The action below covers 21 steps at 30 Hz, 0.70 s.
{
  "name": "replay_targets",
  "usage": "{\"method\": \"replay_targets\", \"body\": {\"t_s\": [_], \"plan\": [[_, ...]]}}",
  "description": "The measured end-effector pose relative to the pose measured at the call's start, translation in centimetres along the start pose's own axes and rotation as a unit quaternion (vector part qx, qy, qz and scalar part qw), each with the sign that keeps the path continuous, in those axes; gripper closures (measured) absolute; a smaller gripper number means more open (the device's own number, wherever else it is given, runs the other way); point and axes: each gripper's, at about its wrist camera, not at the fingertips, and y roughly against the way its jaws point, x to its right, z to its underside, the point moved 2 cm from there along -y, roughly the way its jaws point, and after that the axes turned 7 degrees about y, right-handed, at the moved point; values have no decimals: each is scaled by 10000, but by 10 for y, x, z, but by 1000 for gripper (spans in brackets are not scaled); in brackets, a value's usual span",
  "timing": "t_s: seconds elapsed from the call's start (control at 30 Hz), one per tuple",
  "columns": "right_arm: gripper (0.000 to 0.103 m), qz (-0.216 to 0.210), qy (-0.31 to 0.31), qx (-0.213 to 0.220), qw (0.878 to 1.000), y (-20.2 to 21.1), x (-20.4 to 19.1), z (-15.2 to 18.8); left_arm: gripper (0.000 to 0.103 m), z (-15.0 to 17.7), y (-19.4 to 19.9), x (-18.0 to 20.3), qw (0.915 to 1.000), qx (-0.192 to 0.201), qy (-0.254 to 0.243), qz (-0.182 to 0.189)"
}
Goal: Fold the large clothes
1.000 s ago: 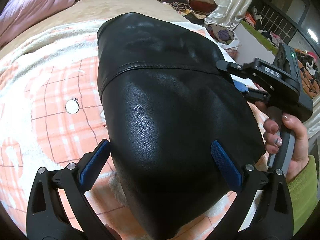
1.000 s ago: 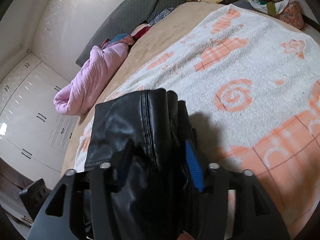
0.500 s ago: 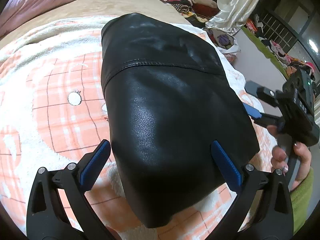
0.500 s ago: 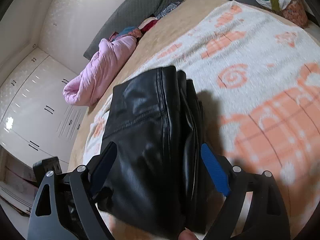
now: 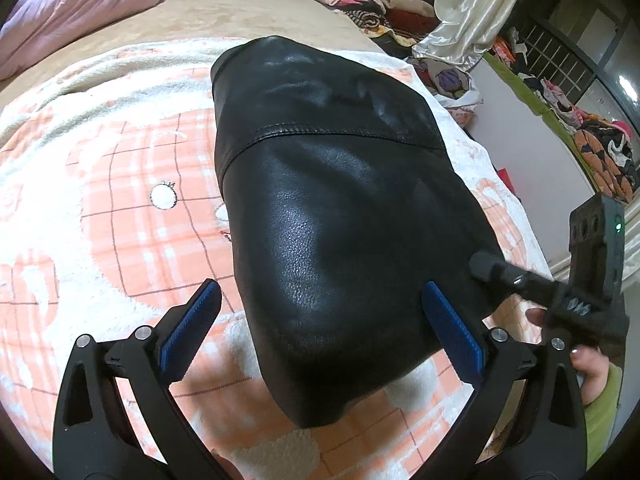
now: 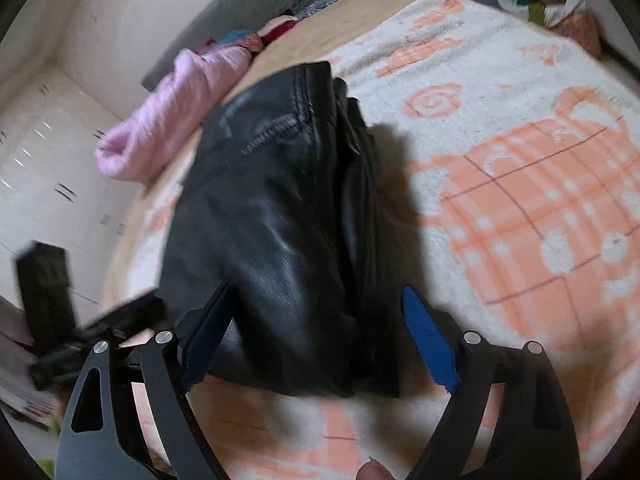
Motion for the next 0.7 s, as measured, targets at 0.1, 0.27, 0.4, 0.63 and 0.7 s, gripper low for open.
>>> {"method": "replay_targets", "body": {"t_s": [0.1,0.27,0.4,0.63,0.7], "plan": [[19,90,-28,40,9999,0,-1,5,9,2,6,-1,10000,48,19,11],[11,212,72,490,9985,20,-8,9,9,6,18,1,9999,149,-73,8],[7,377,371,998,9936,48,-23,12,9,11,27,5,9996,235,-144,-4],[4,564,783,1519,9837,78,-50,32,9,25,50,7,9984,534,-206,15],[4,648,913,1567,9813,82,-58,42,9,33,55,8,9979,603,-220,39]]}}
